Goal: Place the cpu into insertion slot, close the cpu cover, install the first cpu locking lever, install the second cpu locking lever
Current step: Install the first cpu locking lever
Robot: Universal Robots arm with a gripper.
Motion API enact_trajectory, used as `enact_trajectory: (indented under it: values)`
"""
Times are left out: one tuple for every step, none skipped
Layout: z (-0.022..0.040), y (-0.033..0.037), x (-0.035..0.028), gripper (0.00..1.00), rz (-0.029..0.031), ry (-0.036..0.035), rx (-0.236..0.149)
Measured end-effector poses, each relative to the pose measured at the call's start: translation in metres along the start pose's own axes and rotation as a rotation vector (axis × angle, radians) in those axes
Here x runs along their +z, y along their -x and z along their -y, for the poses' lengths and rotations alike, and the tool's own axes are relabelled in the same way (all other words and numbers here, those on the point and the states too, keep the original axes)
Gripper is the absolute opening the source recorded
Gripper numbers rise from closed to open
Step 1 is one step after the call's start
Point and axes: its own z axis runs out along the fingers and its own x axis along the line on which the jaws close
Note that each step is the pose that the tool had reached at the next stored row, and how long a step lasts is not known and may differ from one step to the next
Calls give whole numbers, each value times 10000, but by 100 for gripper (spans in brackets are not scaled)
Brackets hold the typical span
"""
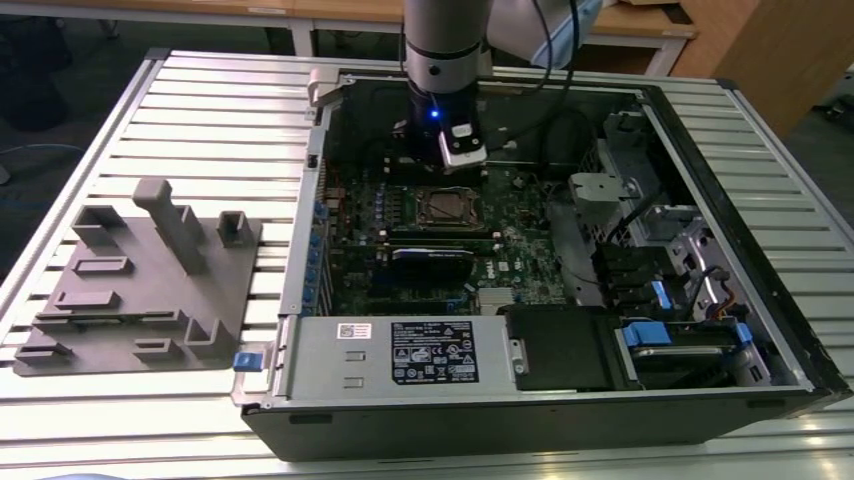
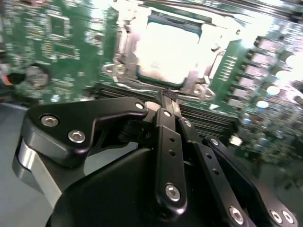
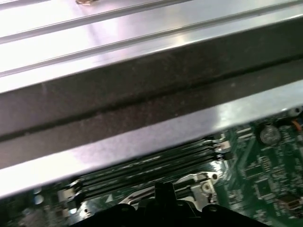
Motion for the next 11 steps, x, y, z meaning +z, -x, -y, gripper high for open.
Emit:
enact_trajectory:
  values:
    - [0,1,1,11,-101,-35,12]
    - [0,0,0,11,-110,-40,13]
    - [0,0,0,11,-118,-43,14]
    - [0,1,1,11,-125,-43,14]
    - [-1,1,2,11,-122,-53,13]
    - [0,1,2,11,-109,-119,9]
    - [0,1,1,11,-105,-153,5]
    - [0,1,-1,11,-108,-164,1]
    - [-1,1,-5,11,-108,-176,0]
    - [-1,1,-12,11,-107,-187,0]
    - [-3,2,-20,11,-106,-195,-2]
